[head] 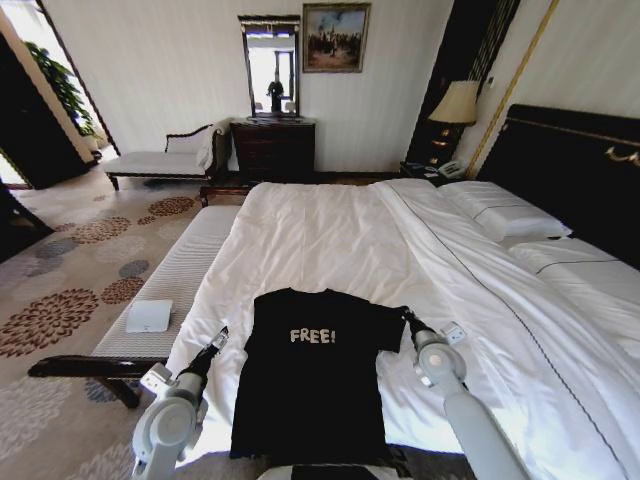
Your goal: Fold the clothes on the bed.
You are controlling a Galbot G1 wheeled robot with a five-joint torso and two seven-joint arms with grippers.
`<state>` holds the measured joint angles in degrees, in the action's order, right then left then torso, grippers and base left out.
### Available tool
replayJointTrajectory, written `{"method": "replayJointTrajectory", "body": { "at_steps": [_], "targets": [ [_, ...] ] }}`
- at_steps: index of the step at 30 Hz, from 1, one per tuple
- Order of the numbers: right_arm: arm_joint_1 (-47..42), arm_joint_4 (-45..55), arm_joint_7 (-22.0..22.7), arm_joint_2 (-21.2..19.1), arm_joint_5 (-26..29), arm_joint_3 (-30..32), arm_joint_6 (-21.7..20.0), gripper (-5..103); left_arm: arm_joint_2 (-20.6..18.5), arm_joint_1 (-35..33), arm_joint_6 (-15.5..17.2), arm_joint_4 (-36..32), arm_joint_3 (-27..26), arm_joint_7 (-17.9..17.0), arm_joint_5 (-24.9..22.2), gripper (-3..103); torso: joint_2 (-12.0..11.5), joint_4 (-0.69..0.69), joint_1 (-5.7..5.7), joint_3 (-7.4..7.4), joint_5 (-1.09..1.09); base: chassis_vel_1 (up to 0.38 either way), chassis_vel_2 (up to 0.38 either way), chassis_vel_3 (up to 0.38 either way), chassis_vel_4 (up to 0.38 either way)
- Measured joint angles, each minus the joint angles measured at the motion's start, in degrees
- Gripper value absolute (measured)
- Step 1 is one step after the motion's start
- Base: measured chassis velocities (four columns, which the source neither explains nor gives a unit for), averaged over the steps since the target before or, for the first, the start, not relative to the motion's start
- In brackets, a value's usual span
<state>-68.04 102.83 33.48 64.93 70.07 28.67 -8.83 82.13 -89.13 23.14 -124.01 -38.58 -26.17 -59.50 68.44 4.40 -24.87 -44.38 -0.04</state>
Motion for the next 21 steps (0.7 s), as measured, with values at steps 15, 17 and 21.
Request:
{"method": "replayJointTrajectory", "body": {
  "at_steps": [15,17,21],
  "targets": [
    [-0.78,-3.26,0.04,1.73,-1.13,-0.49,-0.24,0,0.05,0.81,0.09,1.74,0.76,-0.02,-0.04,100,0.00,0.00,0.00,0.00,0.00,0.000,0.000,0.000,0.000],
    [-0.60,-3.73,0.02,1.81,-1.46,-0.50,-0.23,0,0.08,0.85,0.09,1.82,0.84,-0.02,-0.04,100,0.00,0.00,0.00,0.00,0.00,0.000,0.000,0.000,0.000],
    [-0.56,-4.45,-0.31,1.93,-3.29,-0.36,0.26,9,0.12,0.90,0.11,1.99,0.97,-0.02,-0.04,100,0.00,0.00,0.00,0.00,0.00,0.000,0.000,0.000,0.000]
  ]
}}
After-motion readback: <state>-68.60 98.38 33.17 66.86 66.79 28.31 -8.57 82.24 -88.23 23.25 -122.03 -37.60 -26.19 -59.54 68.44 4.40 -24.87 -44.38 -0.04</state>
